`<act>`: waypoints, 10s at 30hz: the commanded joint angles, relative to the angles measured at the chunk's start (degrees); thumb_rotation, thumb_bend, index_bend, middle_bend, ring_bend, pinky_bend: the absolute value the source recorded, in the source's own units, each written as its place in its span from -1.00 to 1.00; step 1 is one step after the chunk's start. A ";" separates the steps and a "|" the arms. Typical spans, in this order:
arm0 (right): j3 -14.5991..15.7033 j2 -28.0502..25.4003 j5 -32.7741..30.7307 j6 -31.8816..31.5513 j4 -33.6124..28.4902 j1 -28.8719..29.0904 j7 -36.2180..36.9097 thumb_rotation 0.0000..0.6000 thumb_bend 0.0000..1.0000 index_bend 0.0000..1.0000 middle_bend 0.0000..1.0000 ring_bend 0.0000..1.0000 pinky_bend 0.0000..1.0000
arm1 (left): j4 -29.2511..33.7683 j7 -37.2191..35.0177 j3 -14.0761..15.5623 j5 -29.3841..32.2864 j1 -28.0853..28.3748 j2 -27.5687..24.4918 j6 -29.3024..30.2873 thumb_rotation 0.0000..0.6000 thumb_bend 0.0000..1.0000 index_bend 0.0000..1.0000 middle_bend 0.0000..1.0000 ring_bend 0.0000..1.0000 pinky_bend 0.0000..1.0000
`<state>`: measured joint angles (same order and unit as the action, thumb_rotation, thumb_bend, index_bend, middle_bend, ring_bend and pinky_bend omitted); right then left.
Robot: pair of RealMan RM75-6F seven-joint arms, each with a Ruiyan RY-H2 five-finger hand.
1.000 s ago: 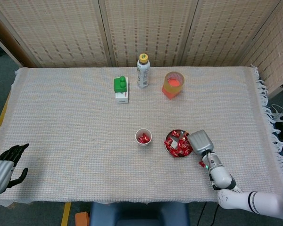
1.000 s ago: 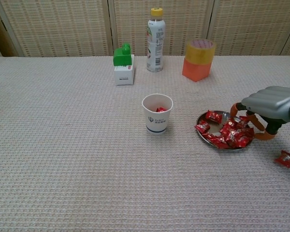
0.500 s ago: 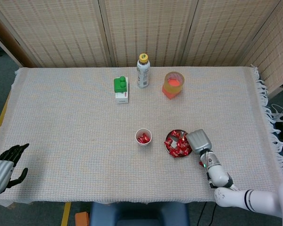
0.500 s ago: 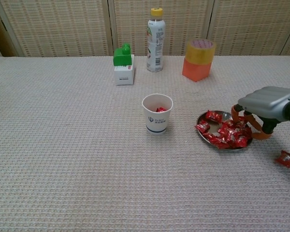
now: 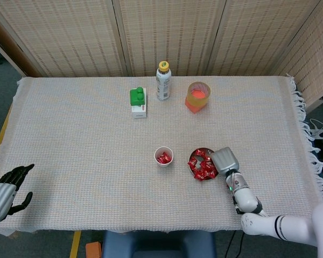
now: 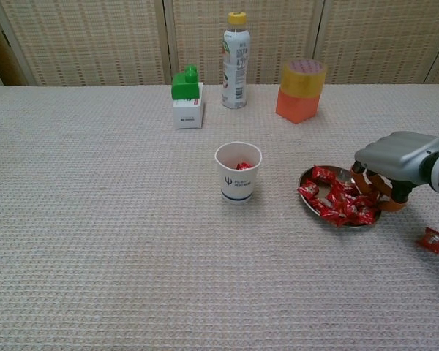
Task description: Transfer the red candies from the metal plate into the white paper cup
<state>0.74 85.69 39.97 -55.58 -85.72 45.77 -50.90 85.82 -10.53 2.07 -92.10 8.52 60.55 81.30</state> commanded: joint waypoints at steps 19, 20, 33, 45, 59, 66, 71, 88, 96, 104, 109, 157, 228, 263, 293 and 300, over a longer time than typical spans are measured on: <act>-1.47 -2.73 3.16 -3.22 -4.42 -0.58 3.05 1.00 -0.25 0.34 0.42 0.43 0.76 | -0.22 -0.08 0.12 -0.29 -0.11 0.17 0.63 1.00 -0.07 -1.00 -0.77 -0.81 -0.60; -1.86 -3.14 3.75 -3.39 -5.12 -0.65 3.81 1.00 -0.25 0.34 0.42 0.43 0.76 | -0.18 0.00 0.11 -0.26 -0.12 0.18 0.61 1.00 -0.07 -1.00 -0.77 -0.81 -0.60; -9.61 -0.18 10.44 -3.69 -10.07 3.03 10.51 1.00 -0.25 0.34 0.42 0.43 0.77 | -0.03 -0.09 0.14 -0.16 -0.13 0.03 0.60 1.00 -0.07 -1.00 -0.77 -0.81 -0.60; -13.10 9.10 7.83 -2.76 -3.23 7.90 10.04 1.00 -0.25 0.31 0.42 0.43 0.79 | -0.72 -2.40 0.28 -0.51 -0.25 -0.51 1.12 1.00 -0.07 -1.00 -0.76 -0.81 -0.60; -11.99 8.83 9.44 -2.48 -2.74 7.92 11.29 1.00 -0.25 -0.77 0.42 0.42 0.80 | -0.93 -2.65 0.31 -0.70 -0.26 -0.45 1.33 1.00 -0.07 -1.00 -0.76 -0.80 -0.60; -7.77 2.83 14.23 -6.18 -8.58 3.48 12.80 1.00 -0.34 -0.73 0.42 0.41 0.80 | -0.94 -2.46 0.36 -0.93 -0.57 -0.46 2.02 1.00 -0.07 -1.00 -0.75 -0.80 -0.59; 0.22 -4.89 20.24 -7.76 -12.70 -2.65 15.87 1.00 -0.40 -0.64 0.42 0.39 0.80 | -0.69 -1.67 0.50 -0.99 -0.67 -0.30 1.95 1.00 -0.07 -1.00 -0.75 -0.80 -0.59; 12.76 -11.29 36.19 -13.83 -3.29 -17.80 22.62 1.00 -0.63 -0.51 0.42 0.43 0.82 | 0.88 3.55 0.58 -0.48 -0.49 0.89 0.65 1.00 -0.07 -1.00 -0.74 -0.80 -0.59; 10.10 -8.37 35.46 -9.11 0.89 -17.85 22.85 1.00 -0.63 -0.29 0.42 0.45 0.83 | 0.96 4.16 0.54 -0.28 -0.27 1.10 0.16 1.00 -0.07 -1.00 -0.74 -0.80 -0.59; 8.23 -6.44 35.06 -6.25 3.02 -18.12 21.94 1.00 -0.54 -0.24 0.42 0.45 0.83 | 0.72 3.86 0.43 -0.13 -0.28 1.03 0.24 1.00 -0.07 -1.00 -0.74 -0.80 -0.59; 7.39 -6.00 35.12 -5.27 3.51 -18.38 21.54 1.00 -0.54 -0.09 0.42 0.46 0.85 | 0.66 3.60 0.50 -0.28 -0.17 1.03 0.12 1.00 -0.07 -1.00 -0.74 -0.80 -0.58; -16.34 13.80 14.43 -0.80 1.30 5.13 9.32 1.00 -0.48 -0.21 0.43 0.51 0.88 | -0.84 -0.89 0.65 -0.96 0.04 0.29 0.73 1.00 -0.07 -1.00 -0.74 -0.79 -0.58; -2.40 -1.31 17.05 5.66 2.04 -6.44 23.18 1.00 -0.63 -0.19 0.43 0.50 0.91 | -0.48 0.77 0.88 -1.34 -0.24 0.68 1.29 1.00 -0.07 -1.00 -0.73 -0.79 -0.58; -2.32 2.26 13.16 3.01 4.96 -5.64 14.89 1.00 -0.35 0.48 0.53 0.62 0.98 | -0.79 0.12 0.75 -1.20 -0.13 0.70 1.22 1.00 -0.06 -1.00 -0.73 -0.79 -0.58; -15.39 3.10 8.42 1.30 -8.30 4.56 15.41 1.00 -0.29 0.55 0.57 0.64 0.99 | -1.05 -1.34 0.69 -1.35 -0.41 0.31 2.06 1.00 -0.07 -1.00 -0.73 -0.79 -0.58; -16.11 9.08 6.05 1.86 -2.17 8.15 15.45 1.00 -0.29 0.55 0.57 0.64 0.99 | -1.58 -2.91 0.74 -1.55 -0.49 -0.01 2.40 1.00 -0.07 -1.00 -0.73 -0.79 -0.58</act>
<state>-15.12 93.58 46.67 -54.01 -89.17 53.07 -35.58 84.31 -13.31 2.80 -93.61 8.06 60.58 83.63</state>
